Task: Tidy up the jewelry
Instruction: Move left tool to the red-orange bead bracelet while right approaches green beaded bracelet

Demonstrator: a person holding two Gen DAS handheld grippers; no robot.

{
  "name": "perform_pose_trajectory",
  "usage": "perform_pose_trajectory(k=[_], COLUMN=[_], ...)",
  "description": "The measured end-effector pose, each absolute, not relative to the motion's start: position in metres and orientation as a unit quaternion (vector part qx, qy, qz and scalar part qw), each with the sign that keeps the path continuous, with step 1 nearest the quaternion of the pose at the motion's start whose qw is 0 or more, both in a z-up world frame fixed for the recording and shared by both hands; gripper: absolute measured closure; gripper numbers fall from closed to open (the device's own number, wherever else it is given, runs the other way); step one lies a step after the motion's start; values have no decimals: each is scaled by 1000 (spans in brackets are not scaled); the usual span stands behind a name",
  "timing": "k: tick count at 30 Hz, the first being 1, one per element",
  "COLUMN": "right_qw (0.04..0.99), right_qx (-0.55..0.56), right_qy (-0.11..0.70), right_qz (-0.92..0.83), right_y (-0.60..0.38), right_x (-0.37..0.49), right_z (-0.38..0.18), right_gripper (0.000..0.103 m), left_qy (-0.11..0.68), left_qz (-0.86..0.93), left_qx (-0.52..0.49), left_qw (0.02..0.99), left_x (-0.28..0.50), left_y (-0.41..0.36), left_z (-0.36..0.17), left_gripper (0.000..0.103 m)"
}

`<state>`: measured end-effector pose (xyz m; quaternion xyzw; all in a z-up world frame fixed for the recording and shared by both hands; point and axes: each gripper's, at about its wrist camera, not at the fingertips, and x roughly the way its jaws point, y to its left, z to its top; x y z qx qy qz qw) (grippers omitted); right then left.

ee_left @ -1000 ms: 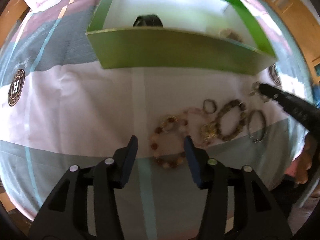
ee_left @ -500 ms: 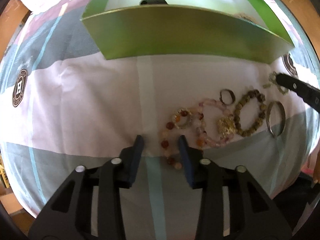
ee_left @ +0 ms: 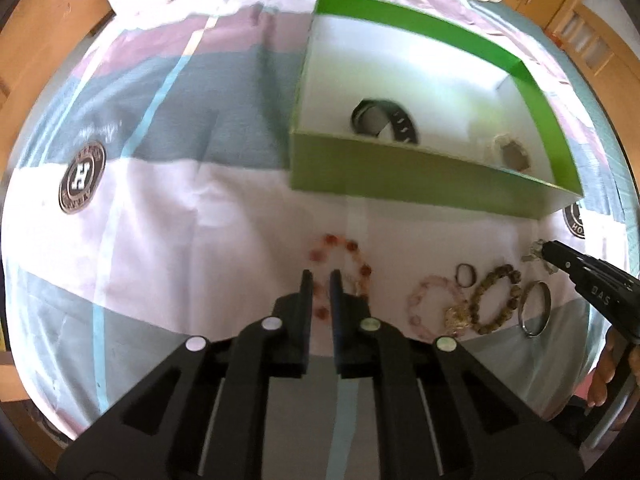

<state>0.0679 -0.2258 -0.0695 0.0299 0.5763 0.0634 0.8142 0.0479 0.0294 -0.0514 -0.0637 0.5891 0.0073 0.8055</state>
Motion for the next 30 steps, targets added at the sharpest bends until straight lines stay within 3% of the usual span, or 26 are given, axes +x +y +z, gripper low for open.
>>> perform_pose_trajectory(k=[4, 8, 13, 20, 30], right_qw=[809, 814, 815, 809, 804], right_qx=[44, 72, 69, 66, 55], right_qy=[584, 575, 574, 581, 590], right_qz=[60, 48, 41, 55, 57], right_y=[-228, -240, -242, -234, -232], right_x=[71, 73, 75, 73, 68], right_z=[-73, -68, -69, -72, -77], right_gripper=[92, 74, 70, 62, 62], left_qy=[602, 599, 607, 618, 624], left_qz=[17, 24, 34, 41, 46], left_qx=[-67, -68, -65, -63, -68], left_qw=[796, 797, 791, 783, 777], left_x=[44, 45, 42, 51, 61], left_y=[34, 35, 46, 49, 54], left_z=[-58, -58, -63, -77, -91], left_gripper=[87, 65, 53, 53, 52])
